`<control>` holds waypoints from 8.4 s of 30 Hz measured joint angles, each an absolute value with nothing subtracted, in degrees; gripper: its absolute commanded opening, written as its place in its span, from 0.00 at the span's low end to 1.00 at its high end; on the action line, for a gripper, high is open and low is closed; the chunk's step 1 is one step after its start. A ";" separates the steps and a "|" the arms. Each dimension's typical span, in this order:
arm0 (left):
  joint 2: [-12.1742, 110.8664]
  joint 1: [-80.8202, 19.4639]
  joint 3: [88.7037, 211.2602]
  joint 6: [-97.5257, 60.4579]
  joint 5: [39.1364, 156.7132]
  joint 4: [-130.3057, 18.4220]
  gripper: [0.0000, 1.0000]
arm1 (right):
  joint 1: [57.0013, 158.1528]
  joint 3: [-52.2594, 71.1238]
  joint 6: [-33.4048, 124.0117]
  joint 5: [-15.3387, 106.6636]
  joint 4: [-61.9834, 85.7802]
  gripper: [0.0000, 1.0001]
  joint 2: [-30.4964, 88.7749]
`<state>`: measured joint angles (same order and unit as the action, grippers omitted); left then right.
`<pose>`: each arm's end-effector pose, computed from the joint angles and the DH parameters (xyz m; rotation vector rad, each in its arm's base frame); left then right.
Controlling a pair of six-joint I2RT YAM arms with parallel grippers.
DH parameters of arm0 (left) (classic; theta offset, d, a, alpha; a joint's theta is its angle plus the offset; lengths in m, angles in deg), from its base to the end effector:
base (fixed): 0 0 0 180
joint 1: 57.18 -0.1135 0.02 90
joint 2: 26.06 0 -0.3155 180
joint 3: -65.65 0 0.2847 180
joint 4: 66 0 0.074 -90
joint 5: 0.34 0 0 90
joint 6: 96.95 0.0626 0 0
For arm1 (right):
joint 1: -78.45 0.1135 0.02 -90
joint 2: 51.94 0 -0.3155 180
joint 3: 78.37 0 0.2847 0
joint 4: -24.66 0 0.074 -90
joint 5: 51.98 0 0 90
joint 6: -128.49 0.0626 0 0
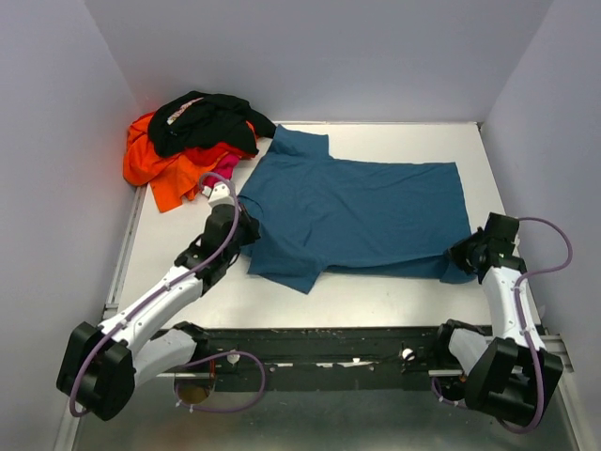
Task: Fold and stack the t-shirts
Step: Flatten out the tshirt
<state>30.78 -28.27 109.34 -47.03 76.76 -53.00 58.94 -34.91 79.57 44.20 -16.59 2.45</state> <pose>0.2220 -0.1066 0.2533 -0.3434 2.0274 -0.5327 0.1902 -0.0602 0.2084 1.2198 2.1795 0.2925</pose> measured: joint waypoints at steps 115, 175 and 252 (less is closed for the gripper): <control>61.27 -32.32 125.56 -37.24 73.78 -64.47 0.00 | 54.94 -32.95 82.39 42.93 -12.28 0.70 15.98; 60.94 -32.32 124.95 -36.52 73.81 -64.84 0.00 | 77.65 -14.83 85.49 10.34 -32.94 0.54 36.04; 43.17 -32.82 117.76 -43.62 63.97 -54.24 0.00 | 64.82 -16.09 75.02 23.50 -36.56 0.43 22.38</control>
<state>43.17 -32.82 117.76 -43.62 63.97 -54.24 64.82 -16.09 75.02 23.50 -36.56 22.38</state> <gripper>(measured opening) 0.021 0.115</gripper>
